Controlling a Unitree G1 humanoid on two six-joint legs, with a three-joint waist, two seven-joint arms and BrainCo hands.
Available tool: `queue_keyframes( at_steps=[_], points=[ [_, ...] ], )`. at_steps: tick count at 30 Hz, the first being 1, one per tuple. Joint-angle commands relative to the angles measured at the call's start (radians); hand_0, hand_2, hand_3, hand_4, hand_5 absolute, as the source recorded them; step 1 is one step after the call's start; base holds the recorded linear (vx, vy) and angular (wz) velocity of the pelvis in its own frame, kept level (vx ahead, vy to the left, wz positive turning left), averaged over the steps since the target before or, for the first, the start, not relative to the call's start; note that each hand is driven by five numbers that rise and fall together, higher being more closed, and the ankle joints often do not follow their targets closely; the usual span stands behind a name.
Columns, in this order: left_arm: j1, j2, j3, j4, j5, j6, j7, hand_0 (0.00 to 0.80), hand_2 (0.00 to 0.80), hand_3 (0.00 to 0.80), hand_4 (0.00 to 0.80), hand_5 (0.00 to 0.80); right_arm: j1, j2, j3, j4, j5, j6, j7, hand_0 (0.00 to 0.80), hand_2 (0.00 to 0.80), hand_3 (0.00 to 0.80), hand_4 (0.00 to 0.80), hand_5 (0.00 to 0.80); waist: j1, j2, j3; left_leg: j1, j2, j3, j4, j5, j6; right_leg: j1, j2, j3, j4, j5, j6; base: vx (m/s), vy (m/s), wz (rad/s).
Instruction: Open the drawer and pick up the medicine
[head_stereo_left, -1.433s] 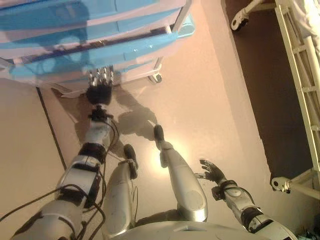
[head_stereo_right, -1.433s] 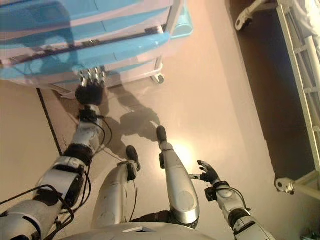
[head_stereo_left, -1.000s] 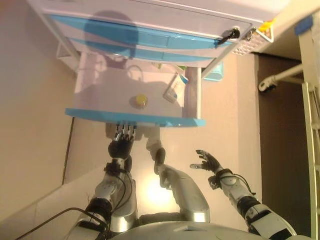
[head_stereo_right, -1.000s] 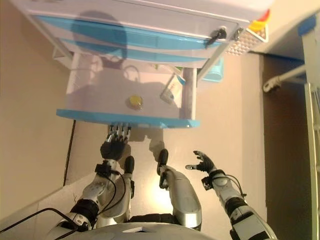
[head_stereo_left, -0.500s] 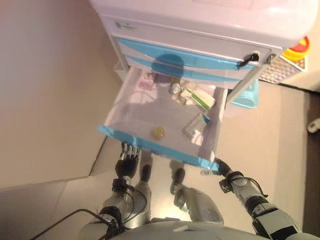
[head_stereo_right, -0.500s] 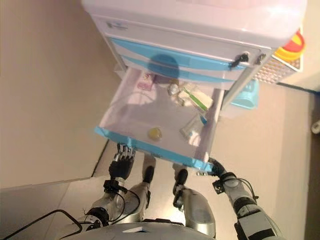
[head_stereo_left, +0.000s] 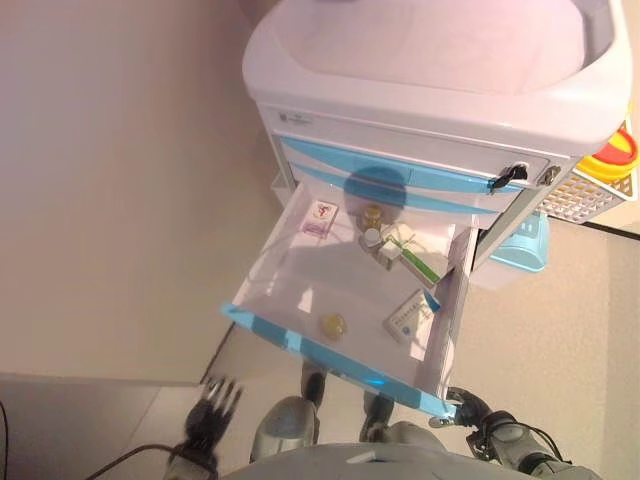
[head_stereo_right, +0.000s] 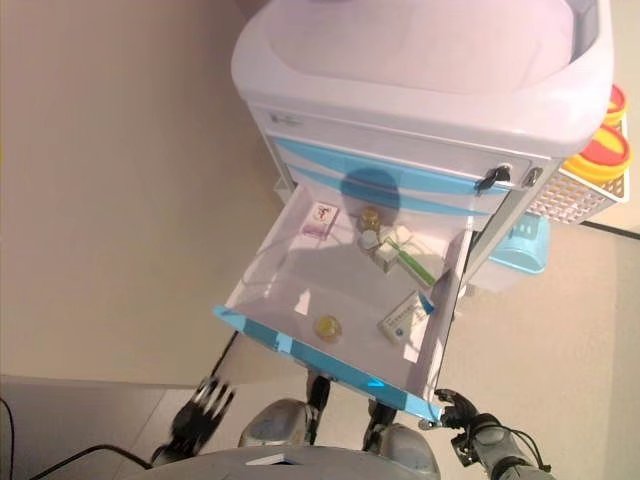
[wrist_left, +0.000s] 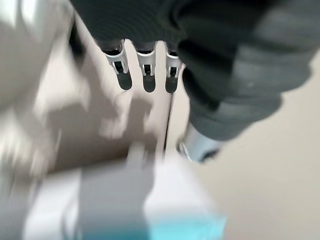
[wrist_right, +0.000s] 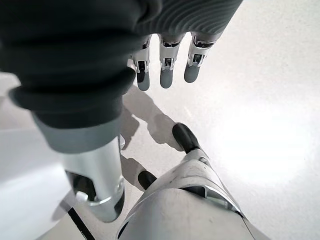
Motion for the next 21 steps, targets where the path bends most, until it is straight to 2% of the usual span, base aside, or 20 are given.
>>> queue_keyframes(
  at_steps=[1, 3, 5, 7, 10, 17, 19, 21],
  points=[
    [0.003, 0.052, -0.071, 0.025, 0.235, -0.11, 0.203, 0.0, 0.0, 0.0, 0.0, 0.0, -0.014, 0.021, -0.023, 0.001, -0.058, 0.01, -0.122, 0.0, 0.0, 0.0, 0.0, 0.0, 0.002, -0.085, -0.027, -0.007, -0.08, 0.027, -0.009, -0.1, 0.088, 0.027, -0.025, 0.109, 0.065, -0.053, 0.09, 0.065, 0.017, -0.1],
    [-0.012, 0.061, -0.117, 0.025, 0.407, -0.156, 0.328, 0.0, 0.0, 0.0, 0.0, 0.0, -0.007, 0.016, -0.021, 0.01, -0.061, 0.046, -0.188, 0.0, 0.0, 0.0, 0.0, 0.0, -0.01, -0.091, -0.033, 0.001, -0.079, 0.035, -0.013, -0.105, 0.093, 0.029, -0.022, 0.125, 0.057, -0.047, 0.093, 0.067, 0.011, -0.13],
    [-0.033, 0.073, -0.192, 0.018, 0.602, -0.177, 0.443, 0.0, 0.0, 0.0, 0.0, 0.0, -0.003, 0.008, -0.027, 0.012, -0.022, 0.085, -0.248, 0.0, 0.0, 0.0, 0.0, 0.0, -0.023, -0.097, -0.037, 0.006, -0.078, 0.045, -0.013, -0.11, 0.101, 0.028, -0.019, 0.144, 0.052, -0.04, 0.096, 0.053, 0.014, -0.28],
    [-0.049, 0.091, -0.272, 0.008, 0.773, -0.178, 0.515, 0.0, 0.0, 0.0, 0.0, 0.0, 0.002, -0.004, -0.054, 0.013, 0.033, 0.096, -0.295, 0.0, 0.0, 0.0, 0.0, 0.0, -0.041, -0.101, -0.04, 0.014, -0.075, 0.06, -0.015, -0.116, 0.109, 0.026, -0.015, 0.166, 0.049, -0.033, 0.1, 0.039, 0.028, -0.33],
    [-0.072, 0.107, -0.335, -0.001, 0.799, -0.124, 0.519, 0.0, 0.0, 0.0, 0.0, 0.0, 0.007, -0.028, -0.111, 0.009, 0.066, 0.107, -0.346, 0.0, 0.0, 0.0, 0.0, 0.0, -0.071, -0.103, -0.047, 0.032, -0.071, 0.088, -0.024, -0.126, 0.122, 0.025, -0.011, 0.202, 0.039, -0.021, 0.11, 0.04, 0.055, -0.38],
    [-0.091, 0.128, -0.364, 0.017, 0.823, -0.068, 0.468, 0.0, 0.0, 0.0, 0.0, 0.0, 0.004, -0.11, -0.218, 0.016, 0.025, 0.13, -0.55, 0.0, 0.0, 0.0, 0.0, 0.0, -0.101, -0.119, -0.065, 0.075, -0.068, 0.144, -0.061, -0.142, 0.144, 0.028, -0.014, 0.255, 0.017, 0.012, 0.137, 0.052, 0.047, -0.38],
    [-0.097, 0.136, -0.384, 0.016, 0.852, -0.052, 0.448, 0.0, 0.0, 0.0, 0.0, 0.0, -0.009, -0.159, -0.241, -0.012, -0.016, 0.096, -0.643, 0.0, 0.0, 0.0, 0.0, 0.0, -0.11, -0.123, -0.069, 0.083, -0.066, 0.165, -0.073, -0.143, 0.149, 0.023, -0.019, 0.266, 0.012, 0.028, 0.149, 0.034, 0.067, -0.27],
    [-0.099, 0.133, -0.41, 0.004, 0.855, -0.027, 0.44, 0.0, 0.0, 0.0, 0.0, 0.0, -0.021, -0.194, -0.256, -0.134, -0.028, 0.07, -0.723, 0.0, 0.0, 0.0, 0.0, 0.0, -0.123, -0.123, -0.071, 0.088, -0.065, 0.18, -0.088, -0.141, 0.154, 0.012, -0.022, 0.28, 0.011, 0.041, 0.159, 0.012, 0.094, -0.25]
  ],
)
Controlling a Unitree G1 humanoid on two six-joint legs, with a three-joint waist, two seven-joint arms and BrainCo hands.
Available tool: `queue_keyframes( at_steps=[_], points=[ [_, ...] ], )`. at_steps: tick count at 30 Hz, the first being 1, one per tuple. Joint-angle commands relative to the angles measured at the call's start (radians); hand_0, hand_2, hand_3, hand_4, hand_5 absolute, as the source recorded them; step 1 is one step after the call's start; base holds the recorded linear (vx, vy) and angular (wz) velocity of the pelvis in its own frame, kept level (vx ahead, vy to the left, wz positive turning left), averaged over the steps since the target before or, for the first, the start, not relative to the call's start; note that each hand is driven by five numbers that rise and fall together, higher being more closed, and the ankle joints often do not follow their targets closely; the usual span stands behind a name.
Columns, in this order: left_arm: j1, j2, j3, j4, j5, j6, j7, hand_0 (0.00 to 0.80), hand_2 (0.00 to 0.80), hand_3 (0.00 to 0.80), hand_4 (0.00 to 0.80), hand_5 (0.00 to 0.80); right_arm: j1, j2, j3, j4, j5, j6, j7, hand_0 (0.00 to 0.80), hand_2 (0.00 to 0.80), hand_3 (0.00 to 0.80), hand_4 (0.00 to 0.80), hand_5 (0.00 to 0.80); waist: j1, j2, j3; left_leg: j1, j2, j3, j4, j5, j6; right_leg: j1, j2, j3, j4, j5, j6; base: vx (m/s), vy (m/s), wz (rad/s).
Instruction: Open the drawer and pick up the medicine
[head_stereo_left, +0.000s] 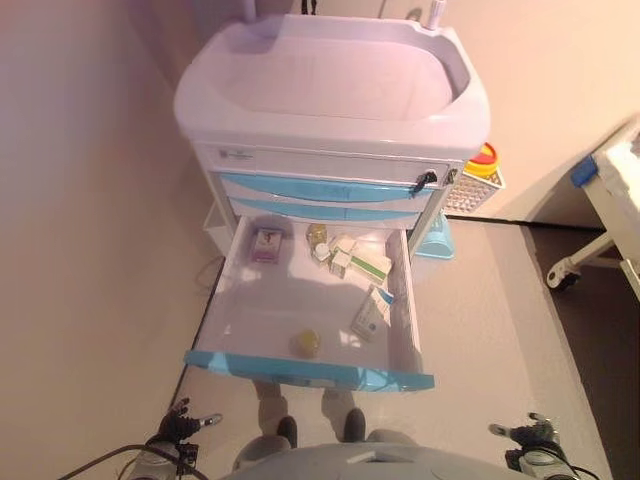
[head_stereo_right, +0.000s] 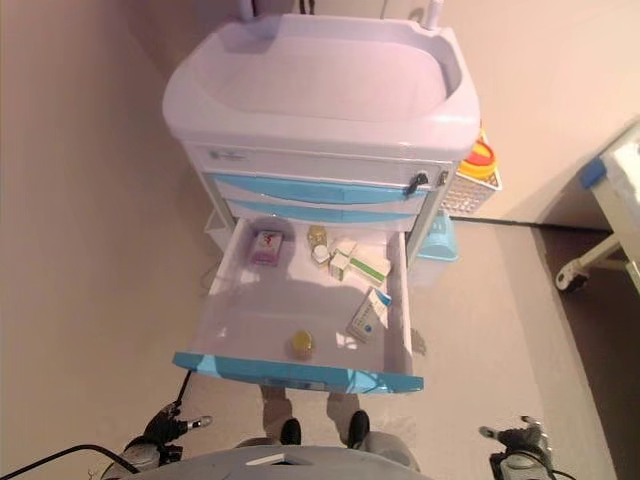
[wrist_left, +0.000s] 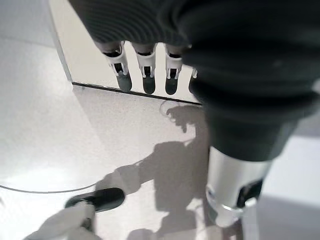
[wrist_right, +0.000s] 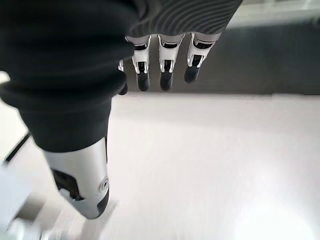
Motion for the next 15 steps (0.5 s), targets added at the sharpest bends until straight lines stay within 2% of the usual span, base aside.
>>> queue_keyframes(
  at_steps=[1, 2, 3, 4, 6, 8, 12, 15],
  points=[
    [-0.015, 0.012, -0.036, -0.011, 0.029, 0.036, -0.023, 0.0, 0.0, 0.0, 0.0, 0.0, -0.086, -0.102, -0.014, -0.235, -0.065, -0.058, -0.195, 0.0, 0.0, 0.0, 0.0, 0.0, -0.014, -0.02, 0.024, 0.002, -0.049, 0.006, 0.003, -0.086, 0.029, 0.055, -0.021, 0.039, 0.021, -0.026, 0.093, -0.006, 0.108, -0.26],
    [-0.011, 0.007, -0.041, -0.021, 0.023, 0.048, -0.025, 0.0, 0.0, 0.0, 0.0, 0.0, -0.084, -0.109, -0.01, -0.358, -0.076, -0.034, -0.21, 0.0, 0.0, 0.0, 0.0, 0.0, -0.022, -0.019, 0.024, 0.002, -0.048, 0.014, -0.002, -0.086, 0.031, 0.047, -0.024, 0.045, 0.022, -0.022, 0.097, -0.013, 0.106, -0.32],
    [-0.007, 0.003, -0.044, -0.028, 0.026, 0.058, -0.03, 0.0, 0.0, 0.0, 0.0, 0.0, -0.08, -0.114, -0.007, -0.451, -0.09, -0.039, -0.228, 0.0, 0.0, 0.0, 0.0, 0.0, -0.028, -0.017, 0.023, 0.003, -0.048, 0.019, -0.006, -0.086, 0.032, 0.041, -0.026, 0.051, 0.024, -0.02, 0.1, -0.021, 0.123, -0.41],
    [0.005, -0.004, -0.046, -0.041, 0.025, 0.068, -0.036, 0.0, 0.0, 0.0, 0.0, 0.0, -0.077, -0.129, 0.0, -0.632, -0.14, -0.045, -0.228, 0.0, 0.0, 0.0, 0.0, 0.0, -0.044, -0.015, 0.022, 0.001, -0.049, 0.029, -0.01, -0.087, 0.036, 0.029, -0.028, 0.063, 0.027, -0.017, 0.104, -0.021, 0.124, -0.37],
    [0.012, -0.012, -0.043, -0.048, 0.037, 0.084, -0.041, 0.0, 0.0, 0.0, 0.0, 0.0, -0.076, -0.143, 0.008, -0.846, -0.209, -0.077, -0.193, 0.0, 0.0, 0.0, 0.0, 0.0, -0.058, -0.01, 0.02, -0.005, -0.051, 0.041, -0.008, -0.091, 0.042, 0.011, -0.033, 0.077, 0.036, -0.019, 0.11, -0.025, 0.123, -0.25],
    [0.014, -0.02, -0.036, -0.047, 0.046, 0.104, -0.046, 0.0, 0.0, 0.0, 0.0, 0.0, -0.096, -0.17, 0.046, -1.029, -0.313, -0.178, -0.139, 0.0, 0.0, 0.0, 0.0, 0.0, -0.067, -0.009, 0.019, -0.015, -0.056, 0.052, 0.002, -0.099, 0.049, -0.007, -0.039, 0.091, 0.048, -0.022, 0.116, -0.03, 0.09, -0.11],
    [0.005, -0.018, -0.03, -0.029, 0.069, 0.128, -0.059, 0.0, 0.0, 0.0, 0.0, 0.0, -0.177, -0.287, 0.143, -1.227, -0.347, -0.289, 0.013, 0.0, 0.0, 0.0, 0.0, 0.0, -0.053, -0.018, 0.021, -0.038, -0.061, 0.053, 0.028, -0.111, 0.053, -0.027, -0.049, 0.092, 0.067, -0.03, 0.122, -0.033, 0.014, -0.13],
    [-0.002, -0.008, -0.03, -0.011, 0.084, 0.134, -0.07, 0.0, 0.0, 0.0, 0.0, 0.0, -0.27, -0.362, 0.234, -1.333, -0.309, -0.34, 0.165, 0.0, 0.0, 0.0, 0.0, 0.0, -0.032, -0.03, 0.025, -0.05, -0.064, 0.041, 0.044, -0.115, 0.054, -0.03, -0.056, 0.085, 0.074, -0.031, 0.126, -0.023, -0.026, -0.07]
  ],
)
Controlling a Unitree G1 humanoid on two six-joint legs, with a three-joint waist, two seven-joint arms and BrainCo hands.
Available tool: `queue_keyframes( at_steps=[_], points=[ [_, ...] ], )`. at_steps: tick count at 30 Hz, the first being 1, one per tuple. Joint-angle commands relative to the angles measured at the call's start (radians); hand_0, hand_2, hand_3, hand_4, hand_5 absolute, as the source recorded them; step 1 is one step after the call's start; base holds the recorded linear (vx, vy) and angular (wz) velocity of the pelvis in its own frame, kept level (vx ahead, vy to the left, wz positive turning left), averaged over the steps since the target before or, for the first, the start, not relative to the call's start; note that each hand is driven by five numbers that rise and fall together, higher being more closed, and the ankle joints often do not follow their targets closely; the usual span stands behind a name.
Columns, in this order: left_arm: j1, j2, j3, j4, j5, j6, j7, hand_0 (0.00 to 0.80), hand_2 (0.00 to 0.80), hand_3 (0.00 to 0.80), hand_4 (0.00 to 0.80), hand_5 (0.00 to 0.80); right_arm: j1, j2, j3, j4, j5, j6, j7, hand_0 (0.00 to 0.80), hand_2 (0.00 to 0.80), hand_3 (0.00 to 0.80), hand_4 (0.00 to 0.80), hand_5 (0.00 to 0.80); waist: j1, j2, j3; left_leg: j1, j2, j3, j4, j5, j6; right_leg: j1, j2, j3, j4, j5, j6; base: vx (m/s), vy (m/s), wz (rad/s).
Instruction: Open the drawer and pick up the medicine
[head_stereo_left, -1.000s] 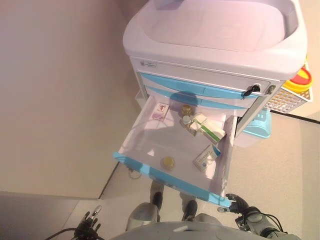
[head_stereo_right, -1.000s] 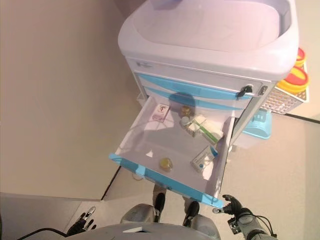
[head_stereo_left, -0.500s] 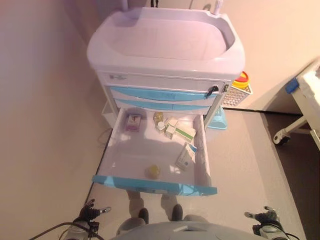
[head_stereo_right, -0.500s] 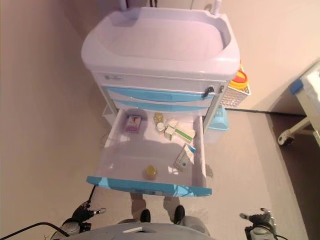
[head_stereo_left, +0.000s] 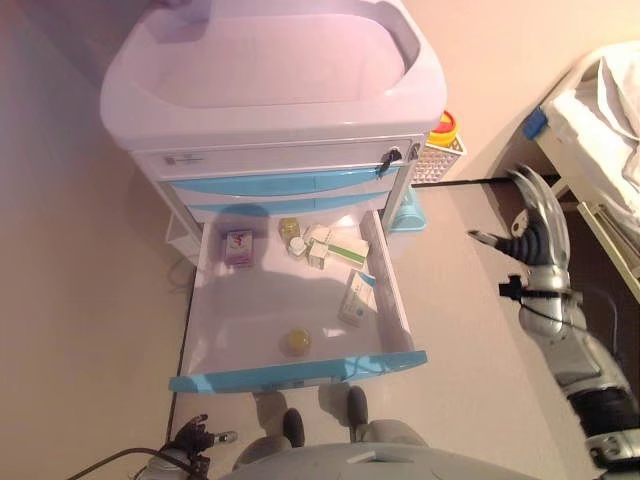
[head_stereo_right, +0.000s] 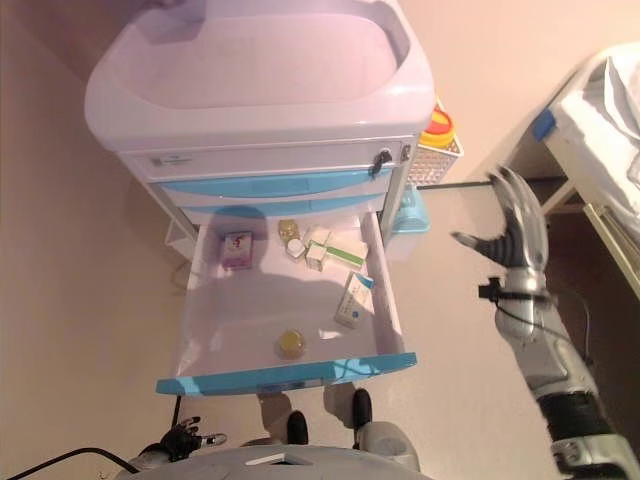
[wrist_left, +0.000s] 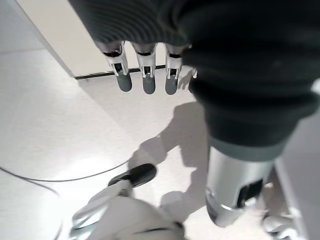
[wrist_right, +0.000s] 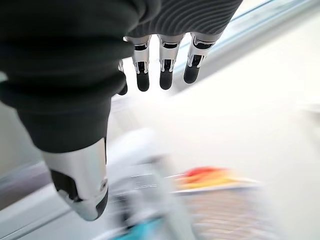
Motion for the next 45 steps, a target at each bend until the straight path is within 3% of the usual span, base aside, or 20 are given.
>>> queue_keyframes(
  at_steps=[1, 4, 11, 20, 27, 33, 40, 45],
  points=[
    [-0.038, 0.024, -0.013, 0.055, 0.036, 0.0, -0.013, 0.0, 0.0, 0.0, 0.0, 0.0, -0.139, -0.056, 0.078, -0.1, 0.019, -0.112, 0.169, 0.0, 0.0, 0.0, 0.0, 0.0, 0.051, -0.025, -0.006, -0.072, -0.044, -0.055, 0.095, -0.124, 0.026, -0.029, -0.052, -0.015, 0.156, -0.103, 0.1, -0.007, -0.043, 0.02],
    [-0.041, 0.03, -0.027, 0.06, 0.038, -0.007, -0.015, 0.0, 0.0, 0.0, 0.0, 0.0, -0.24, -0.067, 0.196, -0.138, 0.01, -0.136, 0.286, 0.0, 0.0, 0.0, 0.0, 0.0, 0.084, -0.034, -0.007, -0.079, -0.048, -0.077, 0.102, -0.124, 0.025, -0.019, -0.054, -0.028, 0.152, -0.106, 0.099, -0.003, -0.052, 0.07],
    [-0.075, 0.059, -0.071, 0.026, 0.013, 0.004, -0.021, 0.0, 0.0, 0.0, 0.0, 0.0, -0.468, -0.064, 0.482, -0.055, -0.099, -0.15, 0.471, 0.0, 0.0, 0.0, 0.0, 0.0, 0.174, -0.049, -0.001, -0.1, -0.054, -0.156, 0.092, -0.104, 0.016, 0.003, -0.055, -0.095, 0.149, -0.129, 0.086, -0.022, -0.088, 0.35],
    [-0.091, 0.106, -0.085, -0.005, -0.024, 0.017, -0.02, 0.0, 0.0, 0.0, 0.0, 0.0, -0.571, -0.049, 0.693, 0.142, -0.277, -0.155, 0.495, 0.0, 0.0, 0.0, 0.0, 0.0, 0.268, -0.07, 0.028, -0.127, -0.044, -0.258, 0.064, -0.059, -0.021, 0.027, -0.04, -0.218, 0.141, -0.168, 0.051, -0.032, -0.115, 0.57],
    [-0.072, 0.107, -0.068, -0.002, 0.004, 0.016, -0.036, 0.0, 0.0, 0.0, 0.0, 0.0, -0.556, 0.011, 0.759, 0.308, -0.348, -0.128, 0.486, 0.0, 0.0, 0.0, 0.0, 0.0, 0.325, -0.071, 0.035, -0.142, -0.03, -0.319, 0.046, -0.024, -0.055, 0.058, -0.028, -0.308, 0.132, -0.195, 0.026, 0.015, -0.092, 0.39],
    [-0.061, 0.102, -0.06, -0.002, 0.017, 0.003, -0.049, 0.0, 0.0, 0.0, 0.0, 0.0, -0.534, 0.062, 0.789, 0.44, -0.412, -0.111, 0.477, 0.0, 0.0, 0.0, 0.0, 0.0, 0.36, -0.069, 0.043, -0.152, -0.018, -0.352, 0.033, 0.005, -0.08, 0.076, -0.015, -0.352, 0.132, -0.217, 0.01, 0.018, -0.073, 0.26],
    [-0.061, 0.099, -0.063, -0.009, 0.04, -0.006, -0.061, 0.0, 0.0, 0.0, 0.0, 0.0, -0.483, 0.107, 0.791, 0.565, -0.471, -0.16, 0.41, 0.0, 0.0, 0.0, 0.0, 0.0, 0.372, -0.064, 0.045, -0.16, -0.015, -0.372, 0.03, 0.02, -0.087, 0.08, -0.011, -0.37, 0.135, -0.223, 0.005, 0.011, -0.027, 0.12],
    [-0.063, 0.093, -0.065, -0.012, 0.053, -0.009, -0.06, 0.0, 0.0, 0.0, 0.0, 0.0, -0.429, 0.117, 0.785, 0.562, -0.482, -0.152, 0.408, 0.0, 0.0, 0.0, 0.0, 0.0, 0.359, -0.062, 0.037, -0.155, -0.013, -0.364, 0.025, 0.021, -0.087, 0.082, -0.01, -0.361, 0.128, -0.219, 0.009, 0.0, 0.0, 0.0]
  ],
)
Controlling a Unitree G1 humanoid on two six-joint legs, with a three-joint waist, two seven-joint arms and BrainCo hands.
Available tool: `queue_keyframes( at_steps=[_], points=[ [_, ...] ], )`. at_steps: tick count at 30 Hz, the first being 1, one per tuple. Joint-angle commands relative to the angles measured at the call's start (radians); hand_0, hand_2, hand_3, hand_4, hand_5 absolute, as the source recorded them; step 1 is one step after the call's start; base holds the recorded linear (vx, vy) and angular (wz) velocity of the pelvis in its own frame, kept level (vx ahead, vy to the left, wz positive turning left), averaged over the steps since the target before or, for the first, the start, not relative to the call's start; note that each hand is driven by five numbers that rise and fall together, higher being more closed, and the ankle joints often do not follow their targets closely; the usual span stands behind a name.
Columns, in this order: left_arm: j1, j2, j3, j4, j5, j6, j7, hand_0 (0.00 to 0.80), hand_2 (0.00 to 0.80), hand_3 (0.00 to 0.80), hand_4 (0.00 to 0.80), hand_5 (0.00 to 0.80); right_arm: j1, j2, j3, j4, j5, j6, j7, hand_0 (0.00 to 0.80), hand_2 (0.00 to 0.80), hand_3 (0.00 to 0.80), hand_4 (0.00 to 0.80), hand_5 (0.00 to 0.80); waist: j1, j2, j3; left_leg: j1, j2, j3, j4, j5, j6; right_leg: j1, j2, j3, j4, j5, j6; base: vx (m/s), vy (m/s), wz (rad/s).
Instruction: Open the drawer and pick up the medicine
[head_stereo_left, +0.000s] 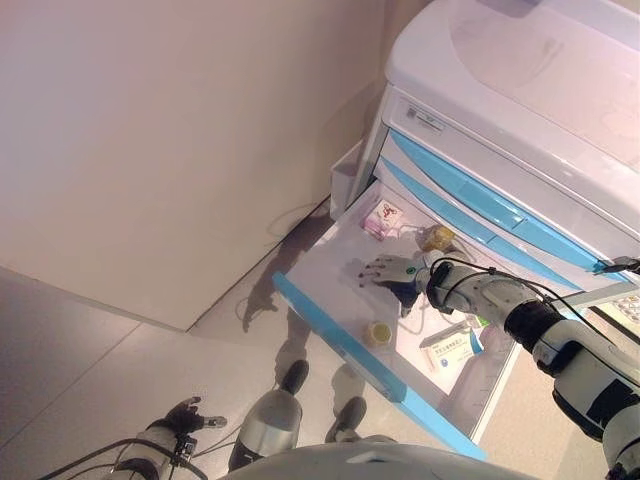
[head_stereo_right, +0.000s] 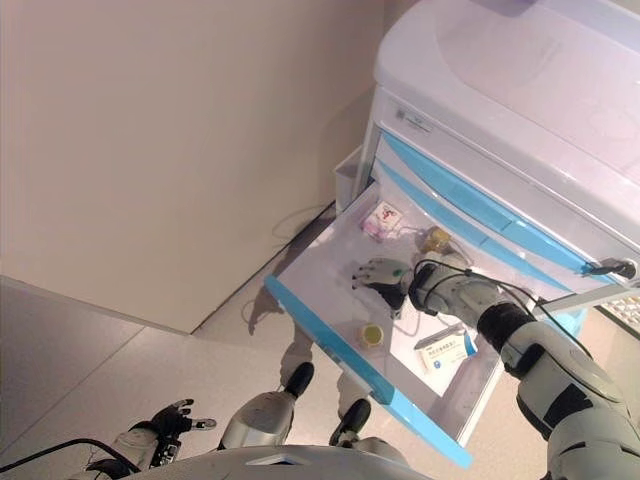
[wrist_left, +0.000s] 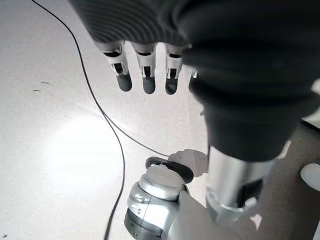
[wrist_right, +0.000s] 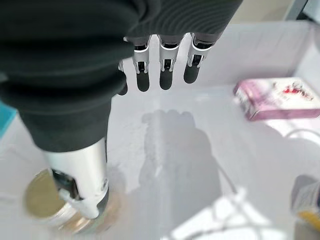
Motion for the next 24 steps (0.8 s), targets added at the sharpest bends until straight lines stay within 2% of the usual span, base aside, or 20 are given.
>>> queue_keyframes(
  at_steps=[1, 18, 24],
  points=[
    [0.01, 0.004, -0.01, 0.024, 0.053, -0.028, -0.001, 0.0, 0.0, 0.0, 0.0, 0.0, 0.035, 0.001, 0.022, -0.042, 0.004, -0.007, -0.04, 0.0, 0.0, 0.0, 0.0, 0.0, -0.01, 0.004, -0.033, -0.042, 0.007, 0.036, 0.015, -0.06, -0.036, 0.02, 0.012, 0.0, 0.127, -0.142, 0.011, 0.0, 0.0, 0.0],
    [-0.022, -0.018, -0.043, 0.0, 0.038, -0.026, 0.005, 0.0, 0.0, 0.0, 0.0, 0.0, 0.119, 0.013, -0.029, -0.026, -0.078, -0.018, -0.147, 0.0, 0.0, 0.0, 0.0, 0.0, -0.071, 0.033, -0.033, -0.044, 0.005, 0.08, 0.008, -0.061, -0.026, -0.002, 0.009, 0.047, 0.094, -0.102, 0.029, -0.028, -0.002, -0.08],
    [-0.011, -0.038, -0.048, 0.003, 0.036, -0.026, 0.008, 0.0, 0.0, 0.0, 0.0, 0.0, 0.141, 0.034, -0.063, -0.028, -0.087, 0.032, -0.207, 0.0, 0.0, 0.0, 0.0, 0.0, -0.078, 0.045, -0.037, -0.041, 0.005, 0.084, 0.007, -0.061, -0.027, -0.002, 0.007, 0.049, 0.09, -0.098, 0.032, -0.006, 0.0, -0.02]
  ],
)
